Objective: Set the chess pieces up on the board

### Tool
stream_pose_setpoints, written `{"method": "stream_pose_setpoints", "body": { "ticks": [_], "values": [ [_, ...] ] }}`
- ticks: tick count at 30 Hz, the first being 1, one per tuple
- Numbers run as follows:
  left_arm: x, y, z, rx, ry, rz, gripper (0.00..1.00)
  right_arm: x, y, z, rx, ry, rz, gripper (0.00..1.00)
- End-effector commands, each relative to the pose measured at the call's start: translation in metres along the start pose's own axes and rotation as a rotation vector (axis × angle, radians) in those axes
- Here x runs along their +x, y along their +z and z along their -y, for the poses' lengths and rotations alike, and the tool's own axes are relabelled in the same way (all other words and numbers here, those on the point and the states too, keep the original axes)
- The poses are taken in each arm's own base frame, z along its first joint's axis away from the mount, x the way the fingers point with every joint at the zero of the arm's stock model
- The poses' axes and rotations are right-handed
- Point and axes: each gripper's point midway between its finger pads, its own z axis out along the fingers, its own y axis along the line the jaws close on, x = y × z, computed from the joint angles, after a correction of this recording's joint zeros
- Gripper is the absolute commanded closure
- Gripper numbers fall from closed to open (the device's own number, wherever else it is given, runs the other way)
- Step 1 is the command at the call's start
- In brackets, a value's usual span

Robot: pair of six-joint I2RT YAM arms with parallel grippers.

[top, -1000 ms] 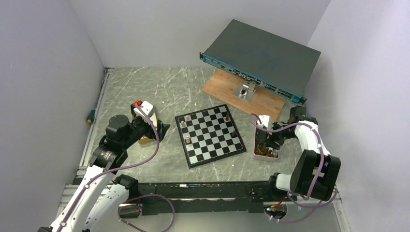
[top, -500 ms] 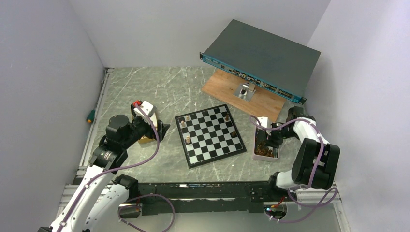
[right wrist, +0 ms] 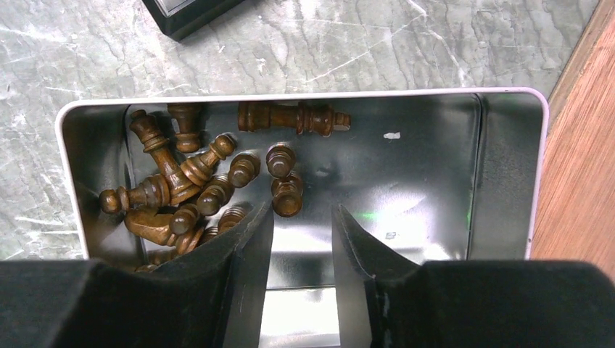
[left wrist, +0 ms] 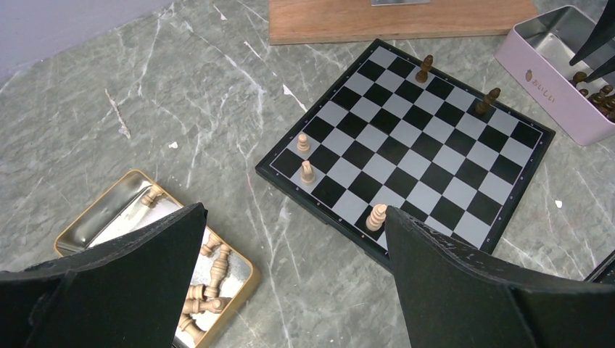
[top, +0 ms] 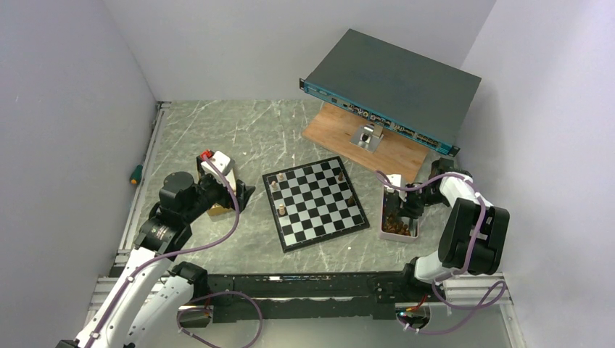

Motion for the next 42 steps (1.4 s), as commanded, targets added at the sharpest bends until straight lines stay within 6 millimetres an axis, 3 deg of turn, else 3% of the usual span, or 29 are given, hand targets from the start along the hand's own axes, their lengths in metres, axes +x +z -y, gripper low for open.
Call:
{"method": "stream_pose_setpoints", "body": {
  "ticks": [1, 15, 23, 27, 35, 42],
  "values": [
    [-0.007, 0.000, -0.002, -0.007, 0.023, 0.020, 0.01, -0.012, -0.002, 0.008, 0.007, -0.043, 0.059, 0.64],
    [-0.006, 0.001, -0.002, -0.004, 0.022, 0.014, 0.01, -0.013, 0.003, 0.004, -0.022, -0.050, 0.085, 0.70],
    [-0.005, 0.002, -0.002, -0.005, 0.021, 0.012, 0.01, -0.013, 0.003, 0.003, -0.029, -0.051, 0.080, 0.89],
    [-0.005, 0.002, -0.002, -0.006, 0.022, 0.010, 0.01, -0.013, -0.005, 0.011, 0.014, -0.059, 0.054, 1.00],
    [-0.005, 0.002, -0.002, -0.007, 0.022, 0.009, 0.01, -0.028, -0.035, 0.031, 0.154, -0.083, 0.021, 1.00],
    [-0.005, 0.001, -0.003, -0.009, 0.022, 0.009, 0.01, -0.052, -0.049, 0.025, 0.163, -0.056, 0.079, 1.00]
  ]
}}
